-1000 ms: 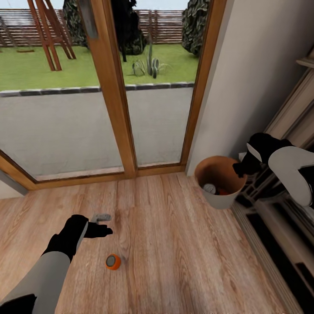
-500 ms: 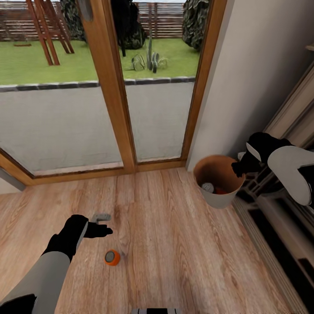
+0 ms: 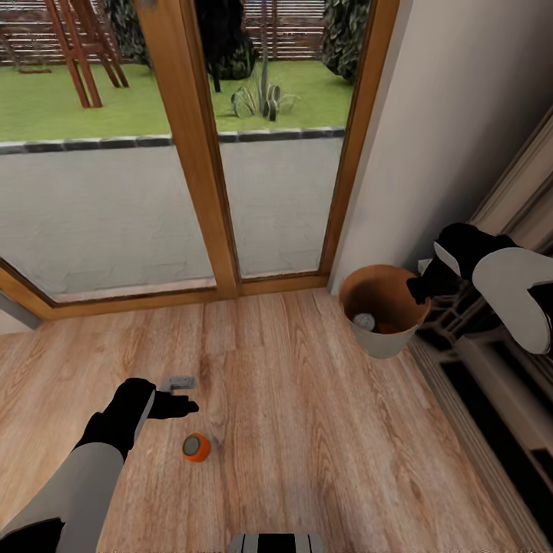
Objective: Put the three can of soda from the living room inside the tash can in the kitchen.
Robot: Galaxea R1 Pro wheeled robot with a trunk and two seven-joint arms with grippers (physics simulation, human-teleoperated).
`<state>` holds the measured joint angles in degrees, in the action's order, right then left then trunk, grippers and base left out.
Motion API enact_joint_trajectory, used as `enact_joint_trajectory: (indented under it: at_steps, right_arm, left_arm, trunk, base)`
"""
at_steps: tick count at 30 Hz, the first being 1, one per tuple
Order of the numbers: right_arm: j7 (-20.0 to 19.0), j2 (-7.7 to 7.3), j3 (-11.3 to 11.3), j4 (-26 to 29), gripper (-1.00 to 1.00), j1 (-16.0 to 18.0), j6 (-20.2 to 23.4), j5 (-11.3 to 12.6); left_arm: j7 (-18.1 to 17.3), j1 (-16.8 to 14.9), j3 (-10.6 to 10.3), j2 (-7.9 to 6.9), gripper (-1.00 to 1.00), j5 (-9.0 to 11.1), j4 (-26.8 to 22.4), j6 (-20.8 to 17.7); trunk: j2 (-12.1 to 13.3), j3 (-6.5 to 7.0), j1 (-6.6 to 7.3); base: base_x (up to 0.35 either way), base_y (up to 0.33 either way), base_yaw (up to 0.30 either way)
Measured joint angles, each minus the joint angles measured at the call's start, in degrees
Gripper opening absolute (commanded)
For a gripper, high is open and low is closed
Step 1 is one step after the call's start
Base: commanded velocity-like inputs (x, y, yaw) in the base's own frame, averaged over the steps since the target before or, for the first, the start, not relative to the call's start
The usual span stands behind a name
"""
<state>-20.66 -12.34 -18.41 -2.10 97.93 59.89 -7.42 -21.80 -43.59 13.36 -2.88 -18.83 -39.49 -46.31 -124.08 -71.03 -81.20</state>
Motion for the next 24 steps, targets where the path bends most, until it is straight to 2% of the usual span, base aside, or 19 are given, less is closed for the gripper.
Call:
enact_joint_trajectory:
  at_steps: [2, 6, 11, 18, 24]
  right_arm:
    - [-0.94, 0.08, -0.57, -0.17, -1.0, 1.56, -0.02, -0.26]
    - [-2.45, 0.24, -0.21, -0.17, -1.0, 3.44, 0.01, 0.12]
    - [-2.83, 1.19, -0.62, -0.17, -1.0, 5.18, -0.08, -0.19]
    - [-3.02, 2.77, 0.04, -0.2, -1.0, 5.91, 0.05, 0.43]
    - [-2.9, 3.07, -0.51, -0.21, -1.0, 5.99, -0.04, -0.09]
  left_arm:
    - [0.0, 0.0, 0.0, 0.04, 1.0, 0.01, -0.02, 0.03]
    - [0.0, 0.0, 0.0, 0.04, 1.0, 0.01, -0.26, 0.04]
    - [0.0, 0.0, 0.0, 0.07, 1.0, 0.01, -0.39, 0.07]
    - [0.02, 0.0, 0.0, 0.07, 1.0, 0.01, -0.41, 0.08]
    - [0.01, 0.0, 0.0, 0.07, 1.0, 0.01, -0.12, 0.07]
  trunk:
    - [-0.8, -0.52, -0.43]
    - [-2.41, -1.38, -1.31]
    - [-4.41, -2.32, -2.41]
    - [-7.22, -3.58, -3.96]
    - [-9.62, -4.66, -5.27]
  base:
    - [0.0, 0.0, 0.0]
    - [0.0, 0.0, 0.0]
    - [0.0, 0.0, 0.0]
    - [0.0, 0.0, 0.0]
    - [0.0, 0.0, 0.0]
